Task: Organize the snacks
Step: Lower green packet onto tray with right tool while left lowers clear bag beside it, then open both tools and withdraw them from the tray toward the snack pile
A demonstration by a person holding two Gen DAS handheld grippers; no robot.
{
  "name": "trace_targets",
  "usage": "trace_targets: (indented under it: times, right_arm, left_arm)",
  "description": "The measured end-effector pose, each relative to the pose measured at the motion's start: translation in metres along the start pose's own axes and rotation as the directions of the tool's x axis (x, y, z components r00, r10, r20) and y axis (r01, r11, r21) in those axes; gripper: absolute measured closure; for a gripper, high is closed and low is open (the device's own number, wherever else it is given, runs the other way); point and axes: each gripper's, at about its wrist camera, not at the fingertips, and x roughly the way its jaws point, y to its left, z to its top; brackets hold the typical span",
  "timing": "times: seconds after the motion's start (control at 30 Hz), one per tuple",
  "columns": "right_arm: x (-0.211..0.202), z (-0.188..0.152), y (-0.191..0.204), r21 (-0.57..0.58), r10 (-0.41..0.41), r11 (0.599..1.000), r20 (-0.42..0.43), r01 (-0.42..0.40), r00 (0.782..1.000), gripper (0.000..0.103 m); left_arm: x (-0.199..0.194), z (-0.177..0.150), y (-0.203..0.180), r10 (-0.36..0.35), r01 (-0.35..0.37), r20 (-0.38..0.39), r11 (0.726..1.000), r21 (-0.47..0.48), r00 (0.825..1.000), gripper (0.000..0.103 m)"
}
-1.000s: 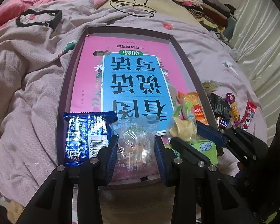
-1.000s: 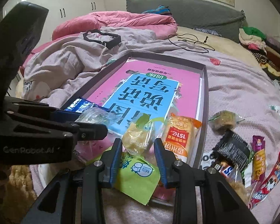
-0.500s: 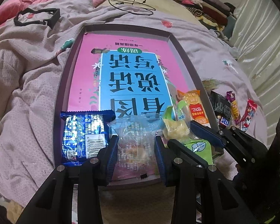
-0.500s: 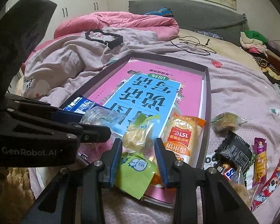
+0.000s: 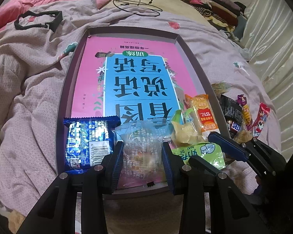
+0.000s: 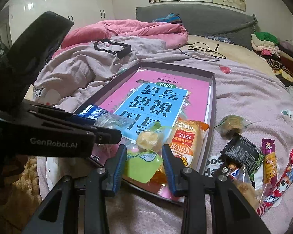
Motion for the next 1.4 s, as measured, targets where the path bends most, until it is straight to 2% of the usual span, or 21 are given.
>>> trace_targets:
  times: [0.4,0.9,1.1,1.4]
  right_arm:
    - [-0.01,0.0,-0.003,0.024,0.006,1.0,0.014,-0.006,1.0,0.061]
    - [-0.03,0.002,-0.013,0.065,0.001,0.998,0.065,-0.005,0.998,0.057]
    - [-0.044,0.003,-0.019,0.083,-0.011,0.997,0.096,0.003,0.995,0.051]
    - [-0.067,0.0,-0.041,0.14,-0.055,0.989,0.124,0.037,0.991,0.047]
  left_arm:
    - [-0.004,0.001,-0.001,0.0,0.0,0.011,1.0,0.008,1.0,0.062]
    - [-0.026,0.004,-0.008,0.007,-0.009,0.061,1.0,0.02,0.998,0.04]
    - [-0.042,0.006,-0.016,-0.023,0.019,0.111,0.999,0.03,0.994,0.029]
    - [-0.056,0.007,-0.035,-0.034,0.024,0.146,0.997,0.072,0.989,0.027]
